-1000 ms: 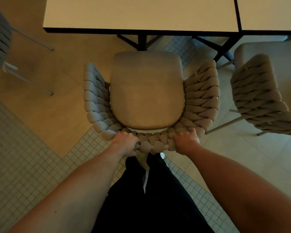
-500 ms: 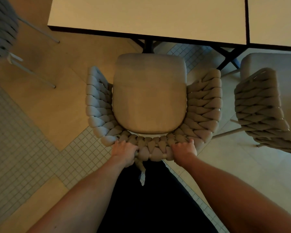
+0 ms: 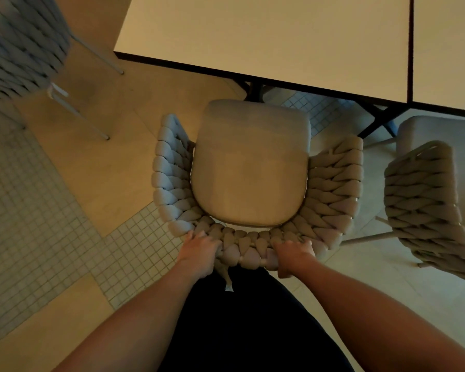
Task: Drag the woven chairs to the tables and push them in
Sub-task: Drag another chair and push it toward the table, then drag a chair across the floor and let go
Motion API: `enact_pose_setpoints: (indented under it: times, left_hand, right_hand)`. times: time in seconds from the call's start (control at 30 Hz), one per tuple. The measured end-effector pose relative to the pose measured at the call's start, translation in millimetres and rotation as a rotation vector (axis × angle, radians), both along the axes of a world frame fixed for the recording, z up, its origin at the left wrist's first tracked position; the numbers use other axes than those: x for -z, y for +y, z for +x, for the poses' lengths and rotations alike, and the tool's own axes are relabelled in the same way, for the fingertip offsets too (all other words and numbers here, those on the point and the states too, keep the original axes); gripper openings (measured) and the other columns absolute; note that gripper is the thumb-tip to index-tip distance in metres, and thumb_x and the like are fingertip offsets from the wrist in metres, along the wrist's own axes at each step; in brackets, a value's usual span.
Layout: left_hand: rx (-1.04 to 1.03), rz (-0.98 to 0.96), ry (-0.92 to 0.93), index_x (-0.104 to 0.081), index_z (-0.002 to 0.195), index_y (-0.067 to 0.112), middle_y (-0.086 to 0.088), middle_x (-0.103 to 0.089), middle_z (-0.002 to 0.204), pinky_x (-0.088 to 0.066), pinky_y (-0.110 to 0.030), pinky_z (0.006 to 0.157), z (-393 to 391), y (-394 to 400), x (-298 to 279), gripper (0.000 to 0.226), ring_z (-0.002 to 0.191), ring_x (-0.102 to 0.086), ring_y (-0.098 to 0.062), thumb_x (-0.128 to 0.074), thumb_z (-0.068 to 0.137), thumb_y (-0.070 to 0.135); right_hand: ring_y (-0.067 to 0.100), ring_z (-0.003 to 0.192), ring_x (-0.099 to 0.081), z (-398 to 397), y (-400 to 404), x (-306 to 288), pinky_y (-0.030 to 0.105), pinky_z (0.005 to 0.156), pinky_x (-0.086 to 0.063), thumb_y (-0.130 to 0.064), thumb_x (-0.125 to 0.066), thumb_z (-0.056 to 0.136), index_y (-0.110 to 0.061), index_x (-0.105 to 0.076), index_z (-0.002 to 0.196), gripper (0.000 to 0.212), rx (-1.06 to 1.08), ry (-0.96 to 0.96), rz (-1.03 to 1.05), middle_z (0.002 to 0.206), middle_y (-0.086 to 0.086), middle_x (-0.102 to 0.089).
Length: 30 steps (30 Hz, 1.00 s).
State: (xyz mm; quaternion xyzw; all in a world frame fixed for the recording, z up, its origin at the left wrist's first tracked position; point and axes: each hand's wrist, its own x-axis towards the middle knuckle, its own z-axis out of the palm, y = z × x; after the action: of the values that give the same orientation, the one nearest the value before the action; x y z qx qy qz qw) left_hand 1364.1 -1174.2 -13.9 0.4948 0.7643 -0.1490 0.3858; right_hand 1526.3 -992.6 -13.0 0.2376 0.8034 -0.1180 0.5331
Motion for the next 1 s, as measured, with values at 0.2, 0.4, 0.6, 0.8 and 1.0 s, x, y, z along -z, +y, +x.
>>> enact_pose_setpoints:
  times: [0.2,0.4,0.6,0.8,1.0]
  left_hand:
    - [-0.159,0.052,-0.162,-0.059,0.124,0.017,-0.007,-0.060,0.117,-0.043,-0.037,0.092,-26,-2,-24,0.042,0.116,-0.052,-0.027,-0.065,0.088,0.036]
    - [-0.366,0.130,-0.108,-0.045,0.149,0.022,-0.005,-0.050,0.144,-0.042,-0.040,0.103,-46,-18,-47,0.053,0.134,-0.043,-0.026,-0.054,0.098,0.035]
    - [-0.478,0.133,-0.036,-0.042,0.147,0.024,-0.004,-0.050,0.144,-0.044,-0.044,0.101,-88,-66,-54,0.053,0.129,-0.044,-0.027,-0.050,0.100,0.046]
    - [-0.575,0.105,0.005,-0.027,0.158,0.023,-0.005,-0.036,0.159,-0.038,-0.047,0.111,-144,-135,-58,0.063,0.143,-0.033,-0.031,-0.045,0.102,0.046]
    - [-0.697,0.101,0.067,-0.023,0.159,0.024,-0.007,-0.029,0.162,-0.034,-0.047,0.113,-206,-210,-62,0.068,0.144,-0.030,-0.032,-0.042,0.102,0.054]
  right_hand:
    - [0.034,0.134,-0.046,-32,5,-12,0.048,0.105,-0.042,-0.053,-0.074,0.081,-0.023,-0.045,0.138,0.070,0.122,0.150,-0.110,0.142,0.009,-0.052]
    - [0.033,0.127,-0.049,-78,-9,-20,0.045,0.098,-0.042,-0.053,-0.067,0.087,-0.023,-0.044,0.137,0.064,0.053,0.311,-0.094,0.137,0.008,-0.055]
    - [0.035,0.131,-0.048,-129,-44,-36,0.049,0.104,-0.042,-0.056,-0.066,0.087,-0.022,-0.044,0.140,0.067,-0.014,0.345,-0.101,0.140,0.011,-0.054]
    - [0.033,0.126,-0.050,-192,-99,-47,0.048,0.100,-0.042,-0.057,-0.064,0.089,-0.021,-0.050,0.121,0.051,-0.070,0.325,-0.131,0.127,0.007,-0.057]
    - [0.036,0.146,-0.030,-270,-161,-60,0.054,0.116,-0.032,-0.070,-0.065,0.084,-0.021,-0.030,0.155,0.092,-0.152,0.447,-0.100,0.160,0.008,-0.033]
